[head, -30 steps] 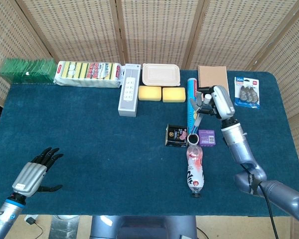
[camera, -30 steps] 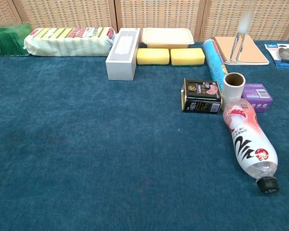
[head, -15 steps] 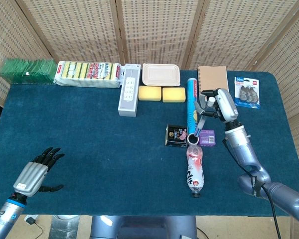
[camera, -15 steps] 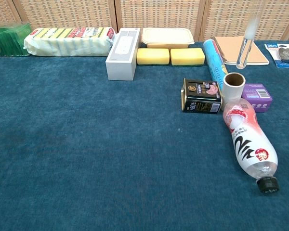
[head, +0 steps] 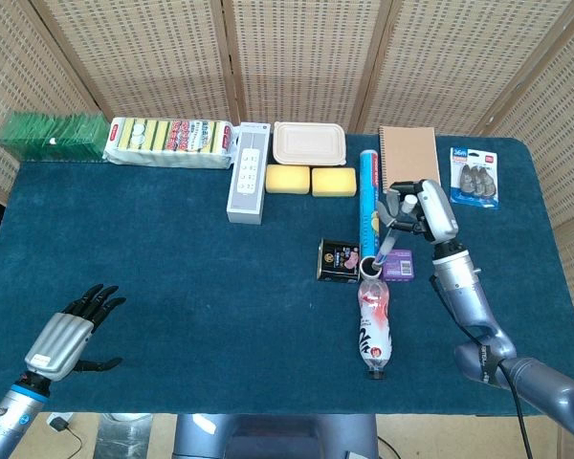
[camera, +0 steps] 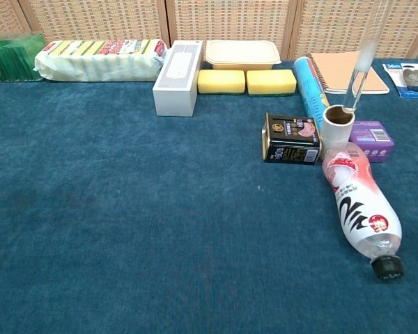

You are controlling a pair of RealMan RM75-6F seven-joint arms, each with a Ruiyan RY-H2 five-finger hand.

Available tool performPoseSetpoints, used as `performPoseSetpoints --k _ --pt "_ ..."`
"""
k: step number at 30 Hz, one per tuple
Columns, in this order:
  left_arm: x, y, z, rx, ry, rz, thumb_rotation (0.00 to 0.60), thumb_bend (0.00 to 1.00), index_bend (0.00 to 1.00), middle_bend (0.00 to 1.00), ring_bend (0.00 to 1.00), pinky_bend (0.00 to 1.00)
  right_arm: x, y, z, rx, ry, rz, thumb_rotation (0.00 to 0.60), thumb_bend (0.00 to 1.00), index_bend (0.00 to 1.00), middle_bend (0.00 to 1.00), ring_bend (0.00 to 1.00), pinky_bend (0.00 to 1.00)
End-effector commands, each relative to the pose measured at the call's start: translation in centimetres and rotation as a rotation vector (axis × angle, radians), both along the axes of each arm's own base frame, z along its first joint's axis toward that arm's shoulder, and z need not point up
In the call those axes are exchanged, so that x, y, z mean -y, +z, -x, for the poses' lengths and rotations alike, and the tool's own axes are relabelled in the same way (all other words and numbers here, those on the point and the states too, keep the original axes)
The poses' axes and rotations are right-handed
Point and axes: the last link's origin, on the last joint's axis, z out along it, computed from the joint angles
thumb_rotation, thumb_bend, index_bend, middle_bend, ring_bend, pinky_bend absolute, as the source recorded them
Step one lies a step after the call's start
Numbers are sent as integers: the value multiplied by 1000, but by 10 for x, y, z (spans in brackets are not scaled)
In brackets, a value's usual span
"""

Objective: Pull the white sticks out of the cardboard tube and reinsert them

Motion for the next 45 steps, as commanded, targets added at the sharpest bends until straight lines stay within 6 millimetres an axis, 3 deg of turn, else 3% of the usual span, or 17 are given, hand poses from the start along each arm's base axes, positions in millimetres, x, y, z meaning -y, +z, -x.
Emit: performPoseSetpoints --k 1,45 --pt "0 0 1 0 5 2 456 113 135 84 31 237 0 0 0 6 2 0 600 454 789 994 1000 1000" --pt "1 5 0 -8 5 6 460 113 135 84 31 237 -5 -23 -20 107 21 -59 600 448 789 994 1000 1000"
